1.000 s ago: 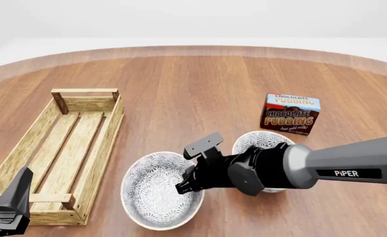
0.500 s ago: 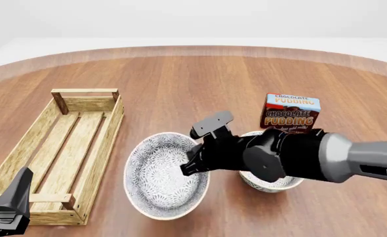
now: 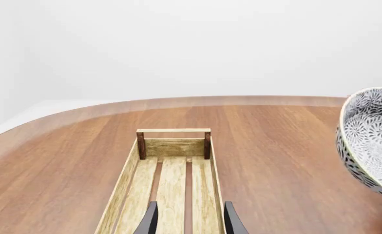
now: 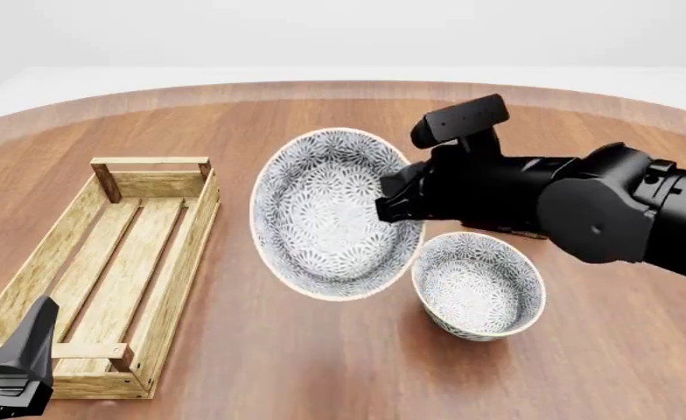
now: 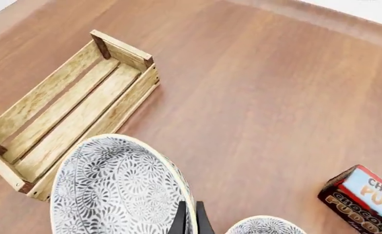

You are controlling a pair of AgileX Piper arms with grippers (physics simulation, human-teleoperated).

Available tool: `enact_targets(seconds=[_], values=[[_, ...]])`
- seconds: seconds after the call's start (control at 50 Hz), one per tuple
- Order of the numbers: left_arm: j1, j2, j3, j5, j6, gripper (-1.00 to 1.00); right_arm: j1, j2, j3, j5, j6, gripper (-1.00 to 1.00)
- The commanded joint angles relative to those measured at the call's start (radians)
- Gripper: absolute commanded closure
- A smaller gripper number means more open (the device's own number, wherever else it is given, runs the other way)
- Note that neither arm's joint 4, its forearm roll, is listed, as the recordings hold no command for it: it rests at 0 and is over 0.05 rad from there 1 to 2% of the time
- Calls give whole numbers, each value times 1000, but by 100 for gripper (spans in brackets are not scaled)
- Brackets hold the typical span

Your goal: Stack the left bowl on the right bowl and place them in the tray.

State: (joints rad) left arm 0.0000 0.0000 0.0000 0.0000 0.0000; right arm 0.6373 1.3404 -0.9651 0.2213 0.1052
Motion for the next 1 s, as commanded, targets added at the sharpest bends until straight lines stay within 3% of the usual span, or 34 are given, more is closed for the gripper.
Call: enact_targets(seconds=[0.02,0.28,0.62,1.0], values=[[0,0,0,0,0,-100,-70,-103,31,31,55,100],[0,0,0,0,0,-100,-150,-176,91,81,62,100],[0,0,0,0,0,-100,-276,-236,108,162,22,100],[0,0,0,0,0,-100,-339,-291,216,109,93,100]])
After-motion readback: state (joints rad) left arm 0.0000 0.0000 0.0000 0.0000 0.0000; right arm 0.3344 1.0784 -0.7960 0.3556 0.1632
